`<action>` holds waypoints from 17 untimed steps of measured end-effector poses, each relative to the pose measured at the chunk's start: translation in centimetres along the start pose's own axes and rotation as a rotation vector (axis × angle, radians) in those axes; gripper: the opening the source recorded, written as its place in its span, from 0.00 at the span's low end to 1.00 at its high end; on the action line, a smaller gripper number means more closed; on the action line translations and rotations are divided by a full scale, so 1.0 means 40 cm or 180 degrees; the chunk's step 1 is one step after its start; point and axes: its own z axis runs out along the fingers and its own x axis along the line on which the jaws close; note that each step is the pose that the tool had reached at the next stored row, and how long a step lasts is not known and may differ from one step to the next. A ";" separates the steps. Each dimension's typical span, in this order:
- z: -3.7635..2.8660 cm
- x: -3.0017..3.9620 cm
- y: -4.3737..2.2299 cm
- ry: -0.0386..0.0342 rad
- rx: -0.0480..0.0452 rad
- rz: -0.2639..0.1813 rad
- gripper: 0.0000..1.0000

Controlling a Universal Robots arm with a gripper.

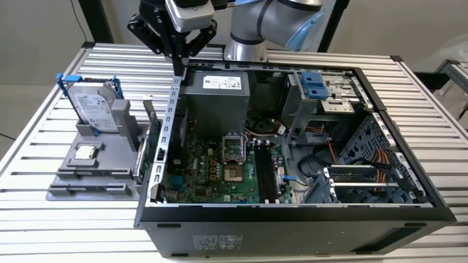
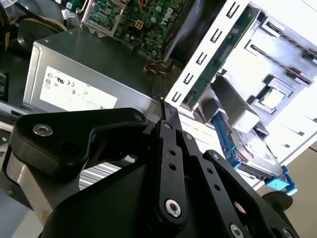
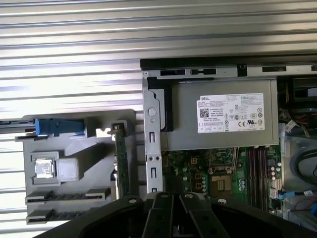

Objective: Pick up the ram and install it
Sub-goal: 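Reach for the ram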

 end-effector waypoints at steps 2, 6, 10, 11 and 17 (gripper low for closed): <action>0.000 0.004 0.000 0.0000 0.0000 0.0000 0.00; 0.000 0.011 -0.001 0.0000 0.0000 0.0000 0.00; 0.000 0.018 -0.001 0.0000 0.0000 0.0000 0.00; 0.000 0.020 -0.001 0.0000 0.0000 0.0000 0.00; -0.001 0.033 -0.002 0.0000 0.0000 0.0000 0.00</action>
